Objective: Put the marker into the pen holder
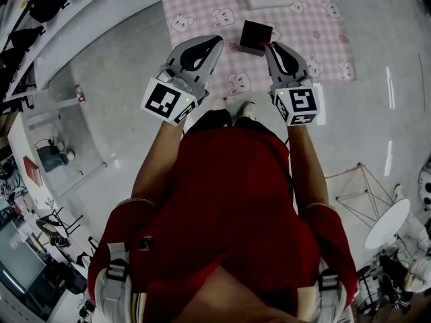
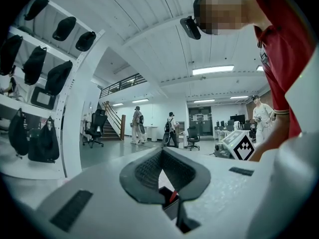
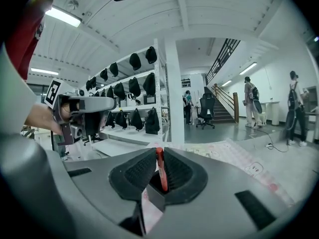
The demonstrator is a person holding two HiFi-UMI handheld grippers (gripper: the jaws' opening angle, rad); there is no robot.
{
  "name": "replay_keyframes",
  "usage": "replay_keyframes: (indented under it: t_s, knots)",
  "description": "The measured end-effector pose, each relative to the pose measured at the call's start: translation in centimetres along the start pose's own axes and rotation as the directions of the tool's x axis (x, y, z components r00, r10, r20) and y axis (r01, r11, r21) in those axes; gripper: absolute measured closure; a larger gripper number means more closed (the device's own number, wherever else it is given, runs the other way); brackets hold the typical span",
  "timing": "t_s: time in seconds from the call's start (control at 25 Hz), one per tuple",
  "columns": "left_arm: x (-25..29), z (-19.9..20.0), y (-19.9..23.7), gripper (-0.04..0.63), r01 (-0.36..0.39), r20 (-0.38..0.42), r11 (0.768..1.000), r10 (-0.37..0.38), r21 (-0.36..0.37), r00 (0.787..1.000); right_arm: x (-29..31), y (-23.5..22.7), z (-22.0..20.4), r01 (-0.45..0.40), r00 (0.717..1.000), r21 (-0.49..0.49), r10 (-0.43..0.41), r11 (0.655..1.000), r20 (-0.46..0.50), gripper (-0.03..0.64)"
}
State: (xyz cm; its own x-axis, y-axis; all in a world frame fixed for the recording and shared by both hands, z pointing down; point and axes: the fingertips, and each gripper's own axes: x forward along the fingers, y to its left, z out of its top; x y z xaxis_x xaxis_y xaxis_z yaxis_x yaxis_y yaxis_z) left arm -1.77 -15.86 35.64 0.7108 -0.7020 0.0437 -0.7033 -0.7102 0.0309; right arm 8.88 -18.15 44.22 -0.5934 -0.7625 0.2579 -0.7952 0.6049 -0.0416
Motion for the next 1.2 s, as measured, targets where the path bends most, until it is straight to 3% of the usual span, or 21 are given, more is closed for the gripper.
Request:
replay_keyframes:
  t_s: [0.64, 1.2]
  knots:
    - [-0.7, -0.6, 0.5, 0.589, 0.034, -0.002, 0.999, -0.034, -0.01, 0.999, 1.8, -0.3, -4.7, 0.075, 0.995, -0.009, -0.075, 0.997, -0.073, 0.573]
    - [-1.0, -0.6, 0.5, 0.589, 0.036, -0.02, 0.999, -0.036, -0.001, 0.999, 2.7, -0.7, -7.1, 0.083, 0.99, -0.006, -0.083, 0.997, -0.117, 0.572]
